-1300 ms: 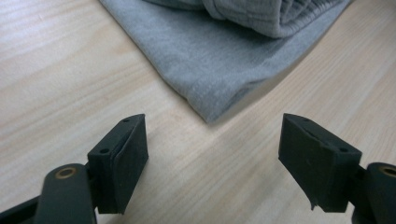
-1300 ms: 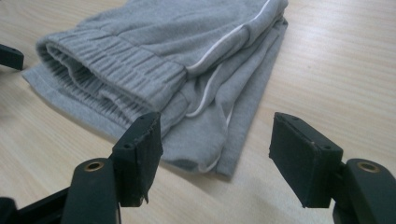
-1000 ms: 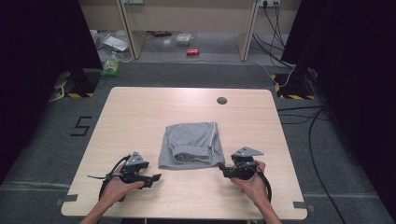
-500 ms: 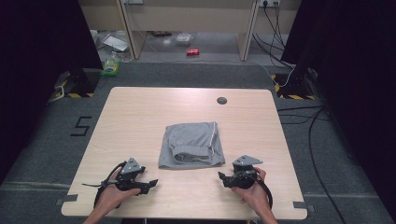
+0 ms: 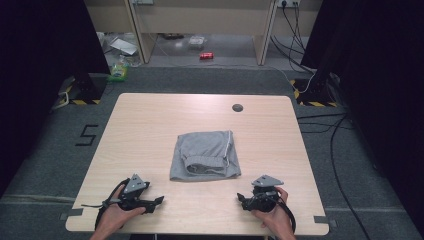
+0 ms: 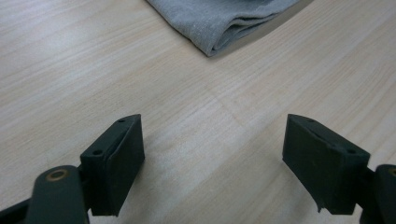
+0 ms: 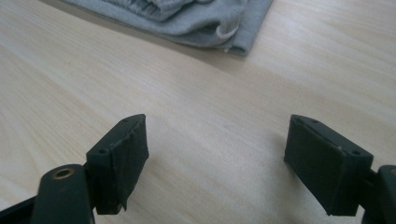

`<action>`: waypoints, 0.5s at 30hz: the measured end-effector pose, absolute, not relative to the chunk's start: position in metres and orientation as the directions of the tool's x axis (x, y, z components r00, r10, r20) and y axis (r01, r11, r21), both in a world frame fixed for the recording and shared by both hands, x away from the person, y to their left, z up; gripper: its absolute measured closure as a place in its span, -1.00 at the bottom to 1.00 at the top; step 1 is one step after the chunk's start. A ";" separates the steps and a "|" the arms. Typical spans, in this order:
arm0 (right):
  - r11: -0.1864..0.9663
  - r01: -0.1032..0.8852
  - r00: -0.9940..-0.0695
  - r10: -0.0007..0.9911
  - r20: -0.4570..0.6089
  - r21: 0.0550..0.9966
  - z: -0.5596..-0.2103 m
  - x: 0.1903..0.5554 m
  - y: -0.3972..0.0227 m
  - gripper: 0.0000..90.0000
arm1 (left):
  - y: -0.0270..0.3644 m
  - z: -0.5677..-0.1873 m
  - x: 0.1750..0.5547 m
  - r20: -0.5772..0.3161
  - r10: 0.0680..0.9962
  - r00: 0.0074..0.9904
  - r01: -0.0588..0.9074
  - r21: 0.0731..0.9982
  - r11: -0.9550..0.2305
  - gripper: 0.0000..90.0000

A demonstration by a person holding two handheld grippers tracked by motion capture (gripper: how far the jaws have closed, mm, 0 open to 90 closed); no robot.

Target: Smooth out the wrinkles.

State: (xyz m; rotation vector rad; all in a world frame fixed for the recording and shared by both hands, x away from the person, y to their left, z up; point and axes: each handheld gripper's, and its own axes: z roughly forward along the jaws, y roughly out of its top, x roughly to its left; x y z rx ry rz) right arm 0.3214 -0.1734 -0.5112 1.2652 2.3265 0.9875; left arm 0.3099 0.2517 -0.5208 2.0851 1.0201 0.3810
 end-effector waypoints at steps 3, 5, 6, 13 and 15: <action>0.392 0.590 -0.566 0.824 0.016 0.705 -0.513 0.319 -0.173 -0.59 | 0.251 -0.522 0.308 -0.026 0.773 0.634 0.526 0.748 -0.406 -0.59; 0.414 0.576 -0.579 0.815 -0.005 0.705 -0.515 0.318 -0.171 -0.68 | 0.253 -0.523 0.307 -0.026 0.773 0.634 0.520 0.754 -0.401 -0.62; 0.407 0.578 -0.576 0.817 0.000 0.707 -0.516 0.317 -0.170 -0.69 | 0.253 -0.523 0.307 -0.025 0.774 0.633 0.521 0.753 -0.402 -0.62; 0.416 0.559 -0.593 0.805 -0.005 0.717 -0.517 0.318 -0.171 -0.70 | 0.254 -0.523 0.307 -0.027 0.772 0.635 0.522 0.752 -0.403 -0.65; 0.418 0.558 -0.594 0.805 -0.007 0.717 -0.517 0.319 -0.171 -0.71 | 0.254 -0.523 0.307 -0.027 0.772 0.635 0.522 0.752 -0.403 -0.65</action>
